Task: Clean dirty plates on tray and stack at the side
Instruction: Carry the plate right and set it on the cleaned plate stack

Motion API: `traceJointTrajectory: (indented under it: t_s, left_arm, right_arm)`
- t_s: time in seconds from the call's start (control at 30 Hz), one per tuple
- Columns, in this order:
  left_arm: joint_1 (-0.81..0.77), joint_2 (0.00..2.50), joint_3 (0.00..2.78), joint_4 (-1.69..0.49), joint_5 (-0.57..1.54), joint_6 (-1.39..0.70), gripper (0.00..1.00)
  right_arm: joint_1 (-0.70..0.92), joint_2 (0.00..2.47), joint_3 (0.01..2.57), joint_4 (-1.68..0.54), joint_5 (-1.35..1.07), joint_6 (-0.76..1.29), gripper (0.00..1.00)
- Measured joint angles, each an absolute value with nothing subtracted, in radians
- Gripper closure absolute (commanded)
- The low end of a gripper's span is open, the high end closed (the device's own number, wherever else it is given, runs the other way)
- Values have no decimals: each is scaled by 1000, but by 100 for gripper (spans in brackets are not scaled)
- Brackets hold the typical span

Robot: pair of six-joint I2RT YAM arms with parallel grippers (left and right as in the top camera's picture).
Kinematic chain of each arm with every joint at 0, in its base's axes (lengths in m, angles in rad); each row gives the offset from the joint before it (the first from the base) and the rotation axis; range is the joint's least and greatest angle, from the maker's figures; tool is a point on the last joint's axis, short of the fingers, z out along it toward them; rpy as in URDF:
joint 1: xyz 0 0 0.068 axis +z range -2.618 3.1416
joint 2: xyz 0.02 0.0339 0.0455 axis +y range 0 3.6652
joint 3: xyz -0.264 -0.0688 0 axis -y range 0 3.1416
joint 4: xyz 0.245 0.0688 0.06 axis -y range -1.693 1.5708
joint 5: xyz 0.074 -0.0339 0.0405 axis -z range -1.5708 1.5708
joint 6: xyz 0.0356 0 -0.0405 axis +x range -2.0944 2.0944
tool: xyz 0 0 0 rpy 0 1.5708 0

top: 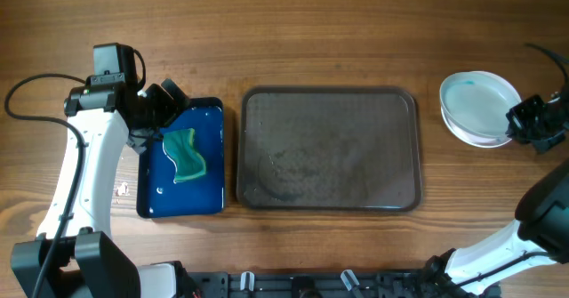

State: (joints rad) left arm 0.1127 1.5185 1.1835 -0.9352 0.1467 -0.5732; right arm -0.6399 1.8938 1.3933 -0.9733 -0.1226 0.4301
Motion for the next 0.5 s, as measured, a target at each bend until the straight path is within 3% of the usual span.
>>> traceJointTrajectory:
  t_s: [0.17, 0.2, 0.23, 0.3, 0.5]
  left_arm:
    - [113, 1518, 1184, -939, 147, -573, 0]
    - [113, 1518, 1184, -940, 147, -573, 0]
    - [113, 1518, 1184, -941, 147, -573, 0]
    - [113, 1518, 1184, -941, 147, -573, 0]
    - [113, 1518, 1184, -942, 147, -573, 0]
  right_arm:
    - [-650, 1894, 1391, -942, -84, 472, 96]
    - [-650, 1894, 1391, -940, -77, 476, 86]
    - [-650, 1894, 1391, -938, -73, 480, 67]
    - [-650, 1894, 1391, -933, -70, 489, 21]
    - [-645, 1894, 1390, -903, -138, 459, 17]
